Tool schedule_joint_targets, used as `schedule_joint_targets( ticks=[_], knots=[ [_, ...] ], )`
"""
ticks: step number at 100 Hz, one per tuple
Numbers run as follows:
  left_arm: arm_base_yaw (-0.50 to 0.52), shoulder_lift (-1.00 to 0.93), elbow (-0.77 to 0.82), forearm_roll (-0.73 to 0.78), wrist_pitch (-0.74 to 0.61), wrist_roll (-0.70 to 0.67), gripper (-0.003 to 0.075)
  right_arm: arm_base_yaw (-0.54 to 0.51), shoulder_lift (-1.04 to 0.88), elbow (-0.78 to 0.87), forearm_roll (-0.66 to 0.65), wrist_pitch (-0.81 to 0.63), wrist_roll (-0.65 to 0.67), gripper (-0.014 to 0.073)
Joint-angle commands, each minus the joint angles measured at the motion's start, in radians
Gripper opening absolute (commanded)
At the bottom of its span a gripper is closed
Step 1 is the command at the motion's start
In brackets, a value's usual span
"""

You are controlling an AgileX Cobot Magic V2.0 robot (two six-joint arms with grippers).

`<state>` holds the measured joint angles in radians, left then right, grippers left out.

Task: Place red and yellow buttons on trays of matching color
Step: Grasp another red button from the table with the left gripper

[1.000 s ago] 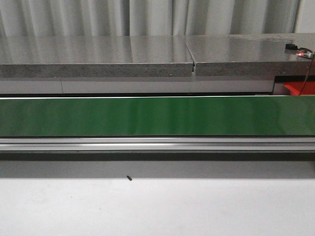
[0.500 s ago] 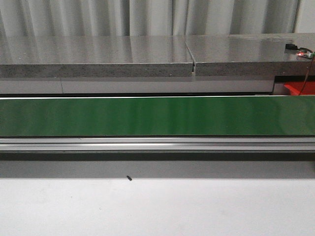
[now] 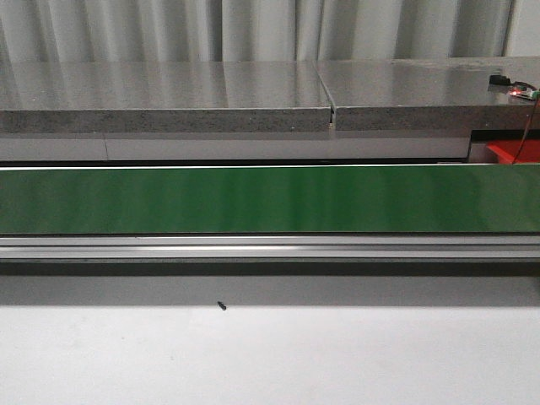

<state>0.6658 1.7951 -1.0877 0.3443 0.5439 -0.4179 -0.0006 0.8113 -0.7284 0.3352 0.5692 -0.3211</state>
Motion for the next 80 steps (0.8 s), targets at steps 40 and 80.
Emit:
schedule_joint_targets(
  ticks=[40, 80],
  knots=[
    [0.002, -0.07, -0.028, -0.013, -0.005, -0.002, -0.0011, 0.002, -0.005, -0.025, 0.008, -0.056, -0.012, -0.0109],
    [-0.134, -0.308, -0.035, -0.163, 0.068, 0.103, -0.0011, 0.002, -0.005, -0.025, 0.008, -0.056, -0.012, -0.0109]
  ],
)
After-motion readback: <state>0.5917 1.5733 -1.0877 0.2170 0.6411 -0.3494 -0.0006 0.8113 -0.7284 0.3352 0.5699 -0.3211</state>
